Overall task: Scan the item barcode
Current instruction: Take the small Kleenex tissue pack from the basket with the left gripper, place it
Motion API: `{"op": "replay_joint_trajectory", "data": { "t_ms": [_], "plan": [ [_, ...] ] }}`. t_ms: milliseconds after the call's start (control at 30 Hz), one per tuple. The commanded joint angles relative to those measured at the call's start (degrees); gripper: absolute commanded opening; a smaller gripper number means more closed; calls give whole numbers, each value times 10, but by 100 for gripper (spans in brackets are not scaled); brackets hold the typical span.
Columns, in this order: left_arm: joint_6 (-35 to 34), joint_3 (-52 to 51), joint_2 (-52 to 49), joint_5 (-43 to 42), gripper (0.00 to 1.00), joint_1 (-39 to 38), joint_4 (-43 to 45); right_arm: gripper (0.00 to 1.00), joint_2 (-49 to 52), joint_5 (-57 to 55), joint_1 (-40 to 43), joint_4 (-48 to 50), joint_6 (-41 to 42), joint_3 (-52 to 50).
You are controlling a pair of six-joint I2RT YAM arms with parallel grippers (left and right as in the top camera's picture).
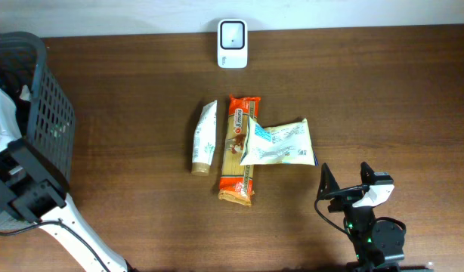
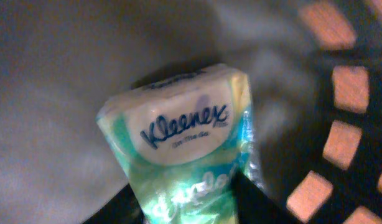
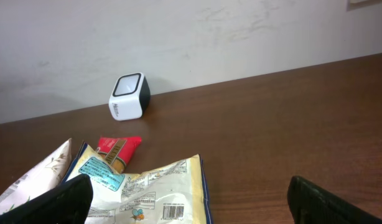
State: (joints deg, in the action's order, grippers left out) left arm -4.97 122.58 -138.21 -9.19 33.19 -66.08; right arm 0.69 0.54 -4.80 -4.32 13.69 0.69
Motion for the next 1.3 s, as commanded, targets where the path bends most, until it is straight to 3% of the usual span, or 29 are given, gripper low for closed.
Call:
{"op": "replay_joint_trajectory", "data": {
  "t_ms": [0,100,133,200,233,300,367,533,667,767,800,833,967,1033,1167,1267],
  "plan": [
    [8,43,-2,15,36,12,-38,99,-3,1,3,-2,0,-4],
    [8,134,59,15,35,12,-89,99,-3,1,3,-2,0,-4],
    [8,150,90,15,25,12,-99,99,-3,1,3,-2,0,-4],
    [8,154,135,17,26,12,-98,99,-3,1,3,-2,0,-4],
    [8,154,150,24,36,12,-102,98,-3,1,3,-2,0,-4],
    [8,137,147,41,75,11,-114,99,-3,1,3,-2,0,-4],
    [21,83,129,44,80,11,-102,99,-3,1,3,-2,0,-4],
    [35,-73,98,14,80,11,-7,99,-3,1,3,-2,0,-4],
    [35,-93,52,12,72,11,29,99,-3,1,3,-2,0,-4],
    [35,-93,31,12,60,11,31,99,-3,1,3,-2,0,-4],
    [35,-93,28,13,51,11,31,99,-3,1,3,-2,0,-4],
    [35,-93,28,13,30,11,31,98,-3,1,3,-2,0,-4],
    [35,-78,31,13,10,13,8,99,-3,1,3,-2,0,-4],
    [35,-20,47,13,0,13,-43,99,-3,1,3,-2,0,-4],
    [35,152,147,13,0,12,-117,99,-3,1,3,-2,0,-4],
    [35,192,248,12,0,7,-130,99,-3,1,3,-2,0,-4]
  ]
}}
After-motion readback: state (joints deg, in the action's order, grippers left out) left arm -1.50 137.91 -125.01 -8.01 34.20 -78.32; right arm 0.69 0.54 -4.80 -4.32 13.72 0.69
